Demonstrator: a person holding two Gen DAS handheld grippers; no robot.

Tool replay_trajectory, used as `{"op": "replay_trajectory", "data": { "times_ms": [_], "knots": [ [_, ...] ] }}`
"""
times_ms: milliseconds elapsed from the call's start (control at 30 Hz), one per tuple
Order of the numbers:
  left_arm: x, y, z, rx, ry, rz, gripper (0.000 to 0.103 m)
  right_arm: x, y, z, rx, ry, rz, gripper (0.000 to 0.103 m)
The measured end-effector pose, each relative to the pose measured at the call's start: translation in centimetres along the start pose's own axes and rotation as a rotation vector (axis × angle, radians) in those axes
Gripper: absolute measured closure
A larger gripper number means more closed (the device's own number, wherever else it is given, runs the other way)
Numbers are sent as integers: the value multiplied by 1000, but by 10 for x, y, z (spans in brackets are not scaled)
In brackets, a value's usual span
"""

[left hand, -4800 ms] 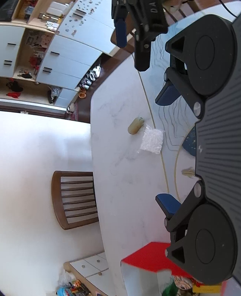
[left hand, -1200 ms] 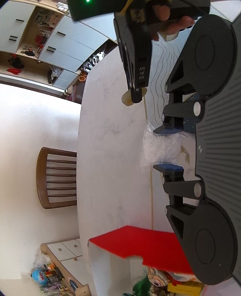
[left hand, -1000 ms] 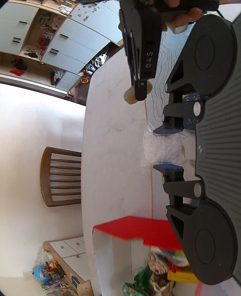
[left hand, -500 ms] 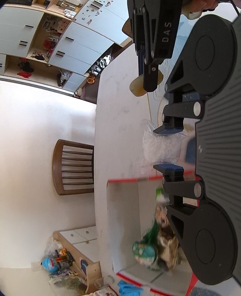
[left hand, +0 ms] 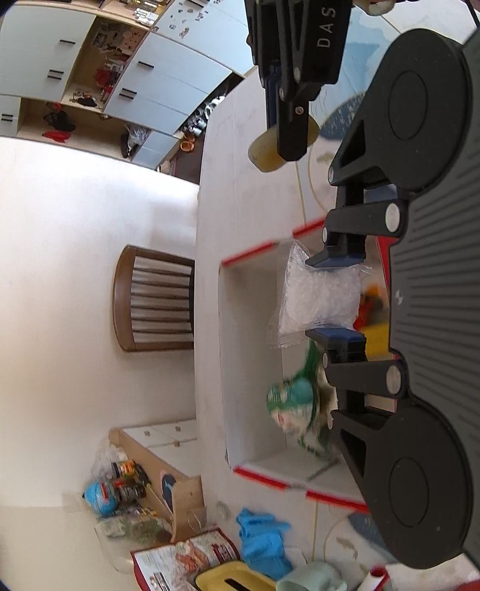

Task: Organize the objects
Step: 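Carry the bead bag and cylinder with both grippers over the box, then open both grippers to drop the bead bag and cylinder into the box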

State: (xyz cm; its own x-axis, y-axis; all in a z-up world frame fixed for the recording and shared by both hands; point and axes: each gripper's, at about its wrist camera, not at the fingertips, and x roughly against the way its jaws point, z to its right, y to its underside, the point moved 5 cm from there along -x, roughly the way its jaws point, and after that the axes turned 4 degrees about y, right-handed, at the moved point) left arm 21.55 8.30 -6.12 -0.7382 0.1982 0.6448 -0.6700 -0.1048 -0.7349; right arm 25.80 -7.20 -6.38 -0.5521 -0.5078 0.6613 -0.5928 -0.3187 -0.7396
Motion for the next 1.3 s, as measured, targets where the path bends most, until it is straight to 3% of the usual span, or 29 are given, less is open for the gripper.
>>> {"op": "replay_trajectory", "data": {
  "times_ms": [300, 500, 767, 1300],
  "knots": [
    [-13, 2, -62, 3, -66, -43, 72, -46, -12, -36, 48, -4, -35, 89],
    [-39, 8, -87, -7, -75, -117, 72, -87, -18, -44, 71, 27, -82, 89],
    [-76, 17, -93, -17, -40, -222, 72, -139, -18, -44, 78, 71, -159, 89],
    [-116, 20, -81, -58, -32, -299, 72, -184, 5, -44, 97, 104, -266, 89]
  ]
}}
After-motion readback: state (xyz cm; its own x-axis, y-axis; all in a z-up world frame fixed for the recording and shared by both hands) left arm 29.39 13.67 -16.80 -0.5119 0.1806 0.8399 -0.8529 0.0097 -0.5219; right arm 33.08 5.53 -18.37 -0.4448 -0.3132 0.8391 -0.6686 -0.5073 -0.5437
